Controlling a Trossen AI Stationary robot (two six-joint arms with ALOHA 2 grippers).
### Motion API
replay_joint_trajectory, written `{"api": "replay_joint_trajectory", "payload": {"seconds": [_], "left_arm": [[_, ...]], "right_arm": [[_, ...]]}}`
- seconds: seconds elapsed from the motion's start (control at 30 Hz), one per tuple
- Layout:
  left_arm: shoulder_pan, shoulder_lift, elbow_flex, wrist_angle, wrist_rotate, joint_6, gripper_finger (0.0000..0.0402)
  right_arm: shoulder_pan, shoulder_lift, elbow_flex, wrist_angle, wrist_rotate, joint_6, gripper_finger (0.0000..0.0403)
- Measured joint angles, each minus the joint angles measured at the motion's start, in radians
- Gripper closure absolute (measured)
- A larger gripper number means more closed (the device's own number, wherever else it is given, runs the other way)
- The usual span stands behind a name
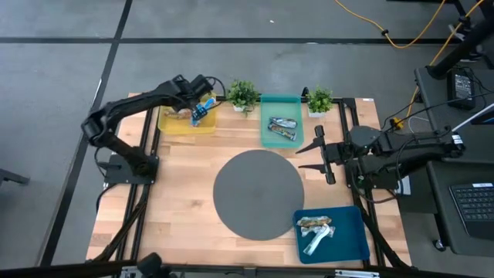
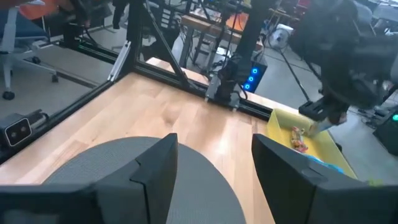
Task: Pick and place Granola Bars by type
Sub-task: Put the red granola bar into the yellow bin
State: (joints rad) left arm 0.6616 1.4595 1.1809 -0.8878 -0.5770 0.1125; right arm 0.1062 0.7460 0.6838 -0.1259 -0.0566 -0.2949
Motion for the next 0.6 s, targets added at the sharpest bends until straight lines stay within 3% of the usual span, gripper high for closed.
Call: {"api": "replay_joint_trajectory", "payload": {"seconds": [0.2,0.6], "left_arm": [[0.002,0.099,0.0,0.028,-0.021,0.009,0.0382],[-0.014,0.112,0.066,0.016,0.027,0.024,0.0366]], "right_arm": [[0.0,0.0,0.0,-0.022,-0.001,-0.001,0.0194],[0.0,0.075,0.0,-0.02,0.0,-0.03,0.0194]]}}
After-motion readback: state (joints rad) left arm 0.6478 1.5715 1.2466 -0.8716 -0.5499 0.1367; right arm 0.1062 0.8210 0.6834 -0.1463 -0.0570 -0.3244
